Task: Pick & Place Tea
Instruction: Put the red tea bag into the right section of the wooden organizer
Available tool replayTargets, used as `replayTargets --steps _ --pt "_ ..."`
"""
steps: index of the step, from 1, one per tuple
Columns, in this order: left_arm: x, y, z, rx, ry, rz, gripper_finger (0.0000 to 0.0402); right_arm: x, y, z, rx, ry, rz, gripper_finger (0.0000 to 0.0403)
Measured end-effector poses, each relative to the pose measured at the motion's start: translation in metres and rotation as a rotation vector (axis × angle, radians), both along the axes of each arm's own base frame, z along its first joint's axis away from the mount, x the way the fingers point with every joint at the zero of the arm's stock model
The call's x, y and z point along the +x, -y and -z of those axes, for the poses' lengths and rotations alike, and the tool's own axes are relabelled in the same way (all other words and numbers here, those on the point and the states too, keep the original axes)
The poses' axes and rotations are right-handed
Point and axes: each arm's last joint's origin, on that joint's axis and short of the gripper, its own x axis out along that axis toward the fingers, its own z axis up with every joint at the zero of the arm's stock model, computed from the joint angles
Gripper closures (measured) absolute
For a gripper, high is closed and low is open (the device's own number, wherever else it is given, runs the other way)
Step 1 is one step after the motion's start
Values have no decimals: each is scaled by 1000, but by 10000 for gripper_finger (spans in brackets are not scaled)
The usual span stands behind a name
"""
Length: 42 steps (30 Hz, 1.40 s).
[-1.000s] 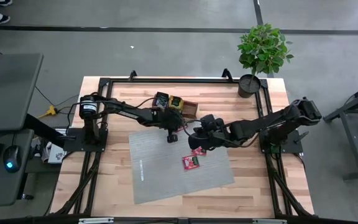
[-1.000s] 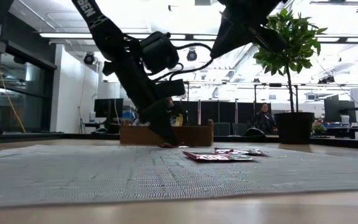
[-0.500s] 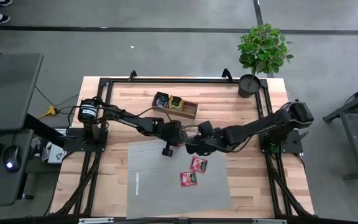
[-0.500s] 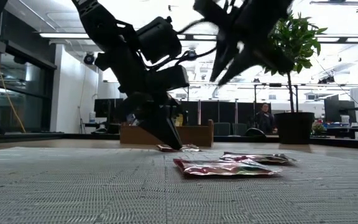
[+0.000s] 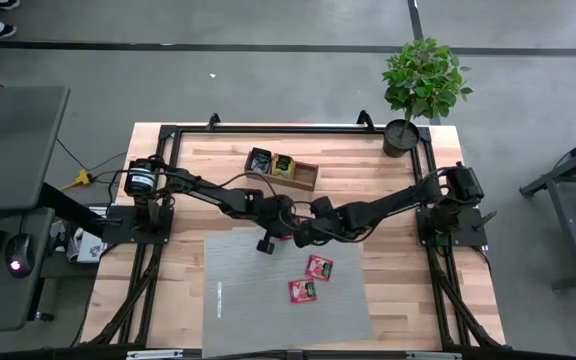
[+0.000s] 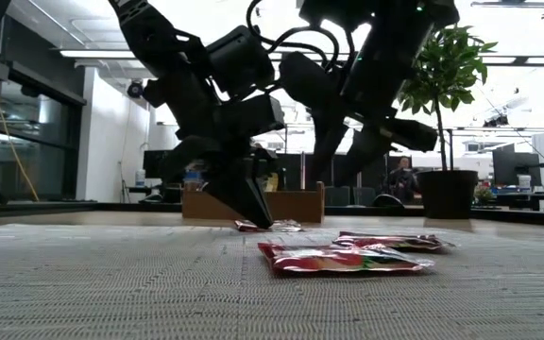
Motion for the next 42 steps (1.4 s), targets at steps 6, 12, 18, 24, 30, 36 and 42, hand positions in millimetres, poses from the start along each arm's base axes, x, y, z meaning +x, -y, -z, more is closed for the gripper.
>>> replayTargets --steps 6,12,18,24,30,36,42 --pt "-1 -4 1 -5 -4 48 401 2 9 5 38 10 -52 249" --pt "-1 -4 1 20 1 91 401 -3 -2 19 81 66 -207 225" --pt "-1 -4 1 30 6 119 401 -16 -7 42 38 83 -285 209" --pt "-1 -4 1 24 7 123 401 -19 5 52 71 188 -220 204" --pt "-1 -4 1 22 8 124 401 -19 18 54 121 190 -160 204" --pt "-2 -4 1 19 7 126 401 -18 35 54 149 195 -116 204" --pt "-2 -4 1 19 7 125 401 -17 56 54 190 200 -108 204"
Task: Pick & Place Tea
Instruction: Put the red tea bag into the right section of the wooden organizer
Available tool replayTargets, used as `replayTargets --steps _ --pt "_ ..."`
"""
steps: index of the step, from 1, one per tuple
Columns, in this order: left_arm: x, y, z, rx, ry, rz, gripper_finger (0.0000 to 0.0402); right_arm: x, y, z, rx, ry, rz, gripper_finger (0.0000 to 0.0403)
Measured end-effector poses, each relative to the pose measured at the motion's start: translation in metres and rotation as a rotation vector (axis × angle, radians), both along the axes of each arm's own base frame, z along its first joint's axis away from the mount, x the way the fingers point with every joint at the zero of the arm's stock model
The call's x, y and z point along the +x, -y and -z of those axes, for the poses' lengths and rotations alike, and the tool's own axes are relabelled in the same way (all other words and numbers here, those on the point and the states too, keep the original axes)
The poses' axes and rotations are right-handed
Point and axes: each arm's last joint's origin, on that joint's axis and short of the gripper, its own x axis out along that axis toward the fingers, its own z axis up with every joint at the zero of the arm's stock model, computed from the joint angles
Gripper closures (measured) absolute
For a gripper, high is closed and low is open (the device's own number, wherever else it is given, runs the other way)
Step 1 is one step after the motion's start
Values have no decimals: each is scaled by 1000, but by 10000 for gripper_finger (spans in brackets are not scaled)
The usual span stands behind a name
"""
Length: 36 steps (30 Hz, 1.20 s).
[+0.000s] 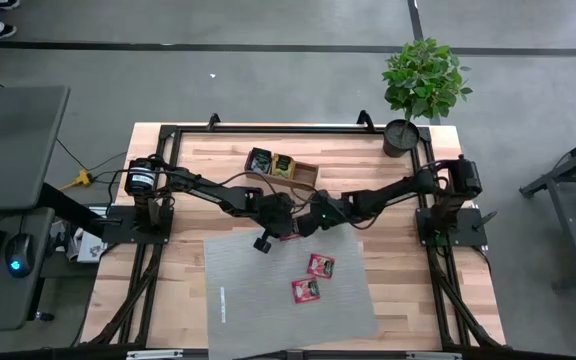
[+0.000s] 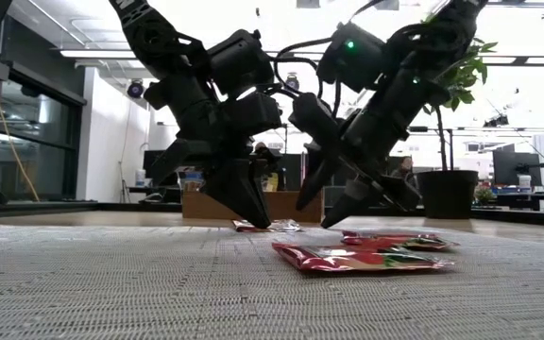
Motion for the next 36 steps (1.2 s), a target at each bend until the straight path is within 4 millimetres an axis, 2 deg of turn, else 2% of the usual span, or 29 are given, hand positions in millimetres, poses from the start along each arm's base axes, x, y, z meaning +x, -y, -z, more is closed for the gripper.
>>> replayTargets --steps 17,36 --pt "0 0 0 5 5 27 401 2 30 -3 19 54 -116 204" --pt "-3 1 2 31 4 101 401 13 37 4 71 106 -231 204"
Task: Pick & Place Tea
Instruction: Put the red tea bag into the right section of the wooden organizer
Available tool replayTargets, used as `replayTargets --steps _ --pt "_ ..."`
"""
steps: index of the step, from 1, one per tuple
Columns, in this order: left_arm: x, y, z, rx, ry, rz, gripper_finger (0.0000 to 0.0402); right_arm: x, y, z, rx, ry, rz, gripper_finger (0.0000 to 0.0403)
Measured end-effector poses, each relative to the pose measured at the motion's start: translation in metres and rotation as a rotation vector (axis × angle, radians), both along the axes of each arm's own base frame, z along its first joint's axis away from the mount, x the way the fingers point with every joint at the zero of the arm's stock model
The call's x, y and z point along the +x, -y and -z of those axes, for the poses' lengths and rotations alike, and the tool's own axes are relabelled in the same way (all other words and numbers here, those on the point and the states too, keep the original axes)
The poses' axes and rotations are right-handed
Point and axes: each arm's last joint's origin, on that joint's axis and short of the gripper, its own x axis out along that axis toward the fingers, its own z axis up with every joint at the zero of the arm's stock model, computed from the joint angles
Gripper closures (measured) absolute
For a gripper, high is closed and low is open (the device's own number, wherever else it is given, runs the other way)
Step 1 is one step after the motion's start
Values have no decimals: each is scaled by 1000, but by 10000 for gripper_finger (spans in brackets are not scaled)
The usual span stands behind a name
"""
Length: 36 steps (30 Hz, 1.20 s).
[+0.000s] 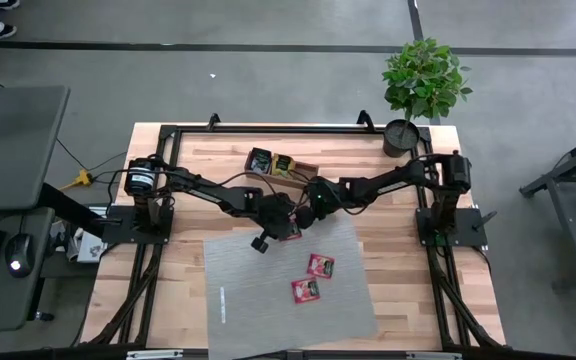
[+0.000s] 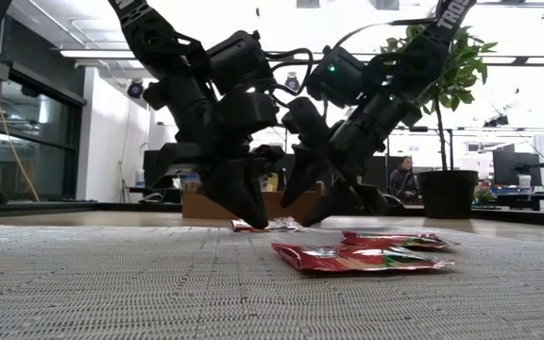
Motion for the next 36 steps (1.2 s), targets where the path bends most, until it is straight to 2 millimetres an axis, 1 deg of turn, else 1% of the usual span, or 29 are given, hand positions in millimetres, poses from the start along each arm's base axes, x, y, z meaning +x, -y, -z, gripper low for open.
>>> replayTargets --steps 5,10,16,19,22,25,32,33,36 --pt "0 0 0 -2 0 11 401 2 0 1 -10 21 -42 205" --pt "-1 4 1 42 8 58 401 5 -1 6 25 53 -99 205" --pt "-1 5 1 45 8 67 402 6 -1 9 29 51 -108 207" --pt "-1 5 1 46 8 67 402 6 1 9 33 50 -106 218" --pt "-1 5 1 47 8 67 402 6 1 9 32 48 -104 243" --pt "-1 5 1 53 7 63 402 5 1 10 32 42 -102 279" --pt "-1 4 1 53 5 53 402 5 0 11 30 38 -108 388" --pt "-1 4 1 54 5 53 401 5 0 11 27 40 -110 395" --pt "-1 4 1 53 4 49 401 5 0 11 25 47 -110 394"
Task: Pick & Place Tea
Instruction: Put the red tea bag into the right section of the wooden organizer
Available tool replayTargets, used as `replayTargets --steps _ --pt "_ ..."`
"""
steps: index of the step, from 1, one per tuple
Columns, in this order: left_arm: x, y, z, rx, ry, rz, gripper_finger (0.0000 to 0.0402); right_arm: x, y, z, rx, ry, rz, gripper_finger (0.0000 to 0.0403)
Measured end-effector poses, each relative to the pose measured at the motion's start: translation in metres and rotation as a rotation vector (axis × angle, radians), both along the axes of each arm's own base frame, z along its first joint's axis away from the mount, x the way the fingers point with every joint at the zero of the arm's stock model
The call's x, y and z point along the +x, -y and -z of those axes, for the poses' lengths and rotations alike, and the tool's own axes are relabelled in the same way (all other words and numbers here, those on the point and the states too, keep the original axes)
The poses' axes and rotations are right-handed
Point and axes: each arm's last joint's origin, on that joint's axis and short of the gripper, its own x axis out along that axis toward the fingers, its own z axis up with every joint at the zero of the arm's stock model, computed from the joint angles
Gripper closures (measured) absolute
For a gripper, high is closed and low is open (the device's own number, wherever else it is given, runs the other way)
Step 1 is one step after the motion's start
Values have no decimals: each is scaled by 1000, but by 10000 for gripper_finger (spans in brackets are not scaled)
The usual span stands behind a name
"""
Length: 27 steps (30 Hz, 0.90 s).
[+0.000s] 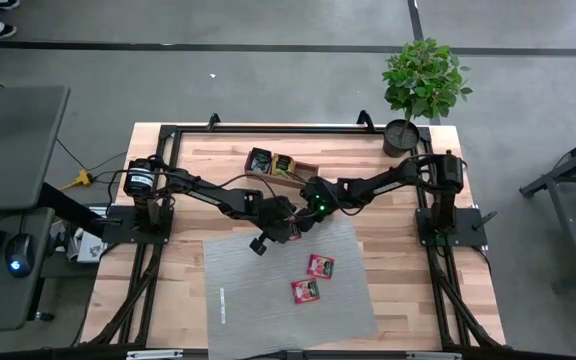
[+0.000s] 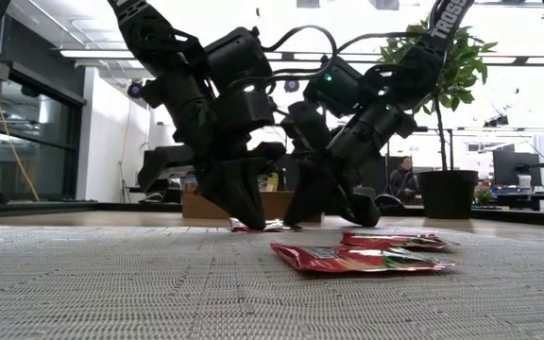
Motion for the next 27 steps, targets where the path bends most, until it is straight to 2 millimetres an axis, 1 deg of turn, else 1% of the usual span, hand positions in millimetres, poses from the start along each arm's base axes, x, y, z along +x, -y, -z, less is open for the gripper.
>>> replayTargets --steps 5,8,12,16,22,27 --pt "0 0 0 -3 -2 -7 401 1 1 -3 -18 19 11 401" --pt "-1 0 -3 -1 -1 -9 401 2 1 -6 -28 37 14 401" --pt "-1 0 -5 0 -32 -10 401 2 1 -10 -33 56 15 402" --pt "-8 0 -16 4 -91 -6 401 0 1 -15 -60 54 17 402" --pt "-12 -1 -28 18 -125 -8 401 -1 2 -31 -107 101 20 402" --pt "-10 -1 -30 48 -112 -17 401 -3 1 -29 -85 70 10 403"
